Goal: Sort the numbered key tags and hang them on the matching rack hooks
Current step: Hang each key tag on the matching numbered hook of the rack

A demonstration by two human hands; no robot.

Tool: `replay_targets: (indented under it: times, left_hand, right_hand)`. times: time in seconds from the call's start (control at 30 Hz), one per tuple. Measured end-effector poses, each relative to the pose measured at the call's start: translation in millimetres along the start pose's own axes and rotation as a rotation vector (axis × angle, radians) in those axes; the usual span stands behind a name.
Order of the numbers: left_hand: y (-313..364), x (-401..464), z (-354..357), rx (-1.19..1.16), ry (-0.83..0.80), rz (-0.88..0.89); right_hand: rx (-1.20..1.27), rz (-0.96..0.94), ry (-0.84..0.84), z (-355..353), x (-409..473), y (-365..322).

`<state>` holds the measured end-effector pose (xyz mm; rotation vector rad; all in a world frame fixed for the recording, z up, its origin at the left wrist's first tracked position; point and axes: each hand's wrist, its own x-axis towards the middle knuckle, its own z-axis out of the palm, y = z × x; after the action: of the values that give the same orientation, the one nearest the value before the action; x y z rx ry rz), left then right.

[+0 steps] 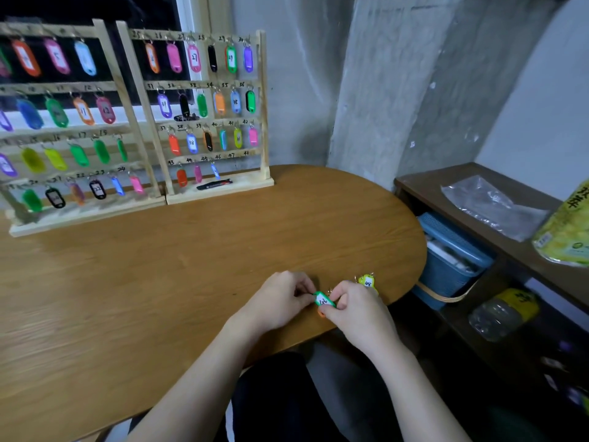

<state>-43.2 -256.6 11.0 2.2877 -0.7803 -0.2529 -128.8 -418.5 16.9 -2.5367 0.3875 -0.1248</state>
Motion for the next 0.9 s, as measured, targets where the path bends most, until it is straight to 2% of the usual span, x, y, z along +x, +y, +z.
replay_targets:
  times: [0.27, 0.4, 0.53, 0.63, 0.77, 0.9]
  left_hand:
    - [-0.8, -2.0, -3.9, -0.123, 0.083, 0.08]
    - [4.2, -1.5, -7.4, -0.172, 0.103, 0.135]
    - [6.3, 2.6, -8.0, -0.203, 0.123, 0.125]
    - [5.9, 5.9, -4.9, -0.216, 0.119, 0.099]
    - [2.0, 11.0, 5.6, -0.165, 0.062, 0.06]
    - [3.0, 18.6, 14.6, 0.034, 0.045, 0.103]
  right_hand:
    - [-0.052, -0.093, 0.035, -5.2, 4.9, -5.8]
    - [-0.001, -0.172, 0.073, -8.2, 9.6, -8.6]
    - [0.057, -0.235, 0.069, -7.7, 16.1, -4.8]
    - [0.065, -0.213, 0.083, -11.5, 18.9, 4.4]
    - [0.095, -0.157, 0.103, -18.5, 25.1, 21.8]
    - [0.106, -0.122, 0.097, -24.2, 31.4, 30.9]
